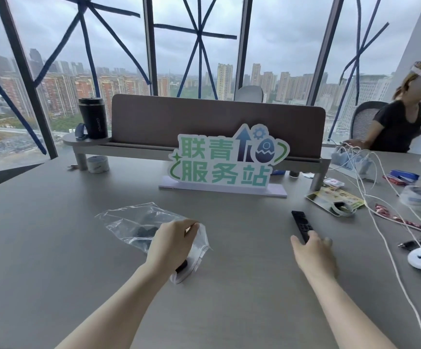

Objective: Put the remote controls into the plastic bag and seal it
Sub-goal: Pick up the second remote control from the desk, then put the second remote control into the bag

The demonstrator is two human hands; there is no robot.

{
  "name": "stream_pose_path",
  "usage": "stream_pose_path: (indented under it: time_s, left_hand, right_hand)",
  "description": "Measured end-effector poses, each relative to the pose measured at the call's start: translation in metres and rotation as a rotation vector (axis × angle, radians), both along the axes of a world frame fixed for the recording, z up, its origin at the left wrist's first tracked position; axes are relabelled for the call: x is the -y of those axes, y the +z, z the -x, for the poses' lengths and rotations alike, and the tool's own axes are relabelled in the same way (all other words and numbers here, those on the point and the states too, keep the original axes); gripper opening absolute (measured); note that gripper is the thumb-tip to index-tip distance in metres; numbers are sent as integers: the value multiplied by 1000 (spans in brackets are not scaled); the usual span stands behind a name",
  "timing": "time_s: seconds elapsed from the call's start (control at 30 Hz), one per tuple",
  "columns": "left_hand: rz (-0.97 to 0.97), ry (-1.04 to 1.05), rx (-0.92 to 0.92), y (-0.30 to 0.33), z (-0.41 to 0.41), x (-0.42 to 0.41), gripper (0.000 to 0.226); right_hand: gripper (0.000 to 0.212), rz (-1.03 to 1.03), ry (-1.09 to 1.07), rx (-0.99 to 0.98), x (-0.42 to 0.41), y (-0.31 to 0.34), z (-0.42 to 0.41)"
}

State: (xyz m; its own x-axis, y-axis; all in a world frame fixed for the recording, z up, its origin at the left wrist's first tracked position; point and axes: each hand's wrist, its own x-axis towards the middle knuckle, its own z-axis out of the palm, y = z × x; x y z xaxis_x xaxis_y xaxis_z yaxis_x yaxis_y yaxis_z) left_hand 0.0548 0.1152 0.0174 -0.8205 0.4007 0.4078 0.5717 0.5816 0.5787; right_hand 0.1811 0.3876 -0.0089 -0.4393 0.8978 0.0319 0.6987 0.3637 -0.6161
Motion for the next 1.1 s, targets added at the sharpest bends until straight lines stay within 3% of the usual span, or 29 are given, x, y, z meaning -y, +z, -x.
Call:
stream_pose_path:
  time_s: [0.1,0.27,0.33,0.43,0.5,0.57,0.67,0.77,0.87,0.9,1.03,1.1]
  left_hand:
    - [5,22,5,6,-2,-8,25]
    - [13,75,24,9,-5,2,24]
    - [39,83,34,6,-6,7,25]
    - [65,109,47,1,-10,14,26]
    - [67,117,52,-1,-12,18,26]
    - [74,120,47,0,-14,19,26]
    - [81,114,40,1,-19,21,26]
    - [66,112,33,2,-24,26,25]
    - [59,138,22,3,-23,31,26]
    - [48,142,24,4,-21,33,26]
    - [32,108,53,-2,-15,44,25]
    - [72,97,18,-8,-17,45,24]
  right_hand:
    - [63,3,-90,138,-35,-3,3]
    - [39,9,0,207,-51,-7,12]
    - [27,181,143,20,-41,-2,10]
    - [25,626,357,-245,-4,21,-13]
    - [27,830,555,-222,24,35,-33]
    - [27,895,708,-105,53,46,-46]
    - [26,864,810,31,99,53,-39]
    - [33,851,796,-25,142,43,-8]
    - [25,978,798,-127,172,36,17]
    - [24,919,784,-144,174,33,21]
    - [18,357,621,-209,147,14,27]
    - [14,305,590,-176,135,7,34]
